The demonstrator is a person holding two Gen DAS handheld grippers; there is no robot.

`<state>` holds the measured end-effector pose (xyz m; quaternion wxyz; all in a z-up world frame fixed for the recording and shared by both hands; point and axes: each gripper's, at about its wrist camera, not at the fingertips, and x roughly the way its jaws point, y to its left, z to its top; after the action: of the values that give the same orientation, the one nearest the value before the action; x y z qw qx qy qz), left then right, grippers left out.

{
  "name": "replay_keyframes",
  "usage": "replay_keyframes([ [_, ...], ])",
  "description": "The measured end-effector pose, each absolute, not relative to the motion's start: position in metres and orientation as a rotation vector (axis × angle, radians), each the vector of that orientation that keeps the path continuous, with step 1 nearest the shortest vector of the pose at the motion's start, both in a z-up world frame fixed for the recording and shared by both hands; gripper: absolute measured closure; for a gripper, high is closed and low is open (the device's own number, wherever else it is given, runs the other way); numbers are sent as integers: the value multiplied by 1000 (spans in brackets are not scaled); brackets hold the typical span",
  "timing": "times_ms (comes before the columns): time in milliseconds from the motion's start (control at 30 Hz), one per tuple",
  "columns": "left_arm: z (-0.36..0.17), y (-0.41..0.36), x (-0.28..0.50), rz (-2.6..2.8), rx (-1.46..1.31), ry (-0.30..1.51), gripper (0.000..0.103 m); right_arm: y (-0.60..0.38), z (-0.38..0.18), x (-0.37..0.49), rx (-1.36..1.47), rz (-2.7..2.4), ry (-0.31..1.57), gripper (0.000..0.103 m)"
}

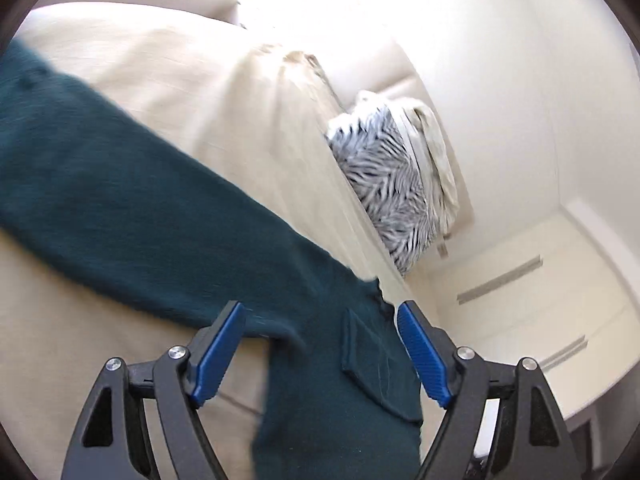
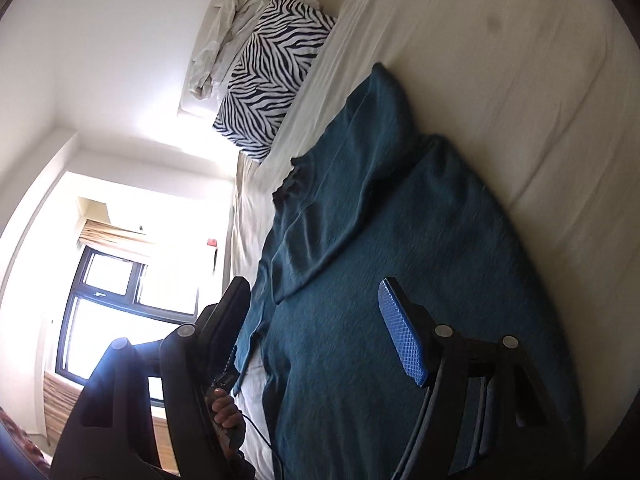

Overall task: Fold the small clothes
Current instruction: 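Lift the sleeve cuff with the left tool and lay it across the body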

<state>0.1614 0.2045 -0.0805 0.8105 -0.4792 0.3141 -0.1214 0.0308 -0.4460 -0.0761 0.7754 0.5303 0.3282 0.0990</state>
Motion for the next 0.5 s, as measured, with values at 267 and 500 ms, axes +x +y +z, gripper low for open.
replay_keyframes([
  [267, -129, 335, 108, 65, -1352, 546, 25, -362, -65, 36, 1123, 316, 771, 36],
  [500, -149, 368, 116, 201, -1488, 449, 57, -329, -58, 33, 1100, 331, 791, 36],
])
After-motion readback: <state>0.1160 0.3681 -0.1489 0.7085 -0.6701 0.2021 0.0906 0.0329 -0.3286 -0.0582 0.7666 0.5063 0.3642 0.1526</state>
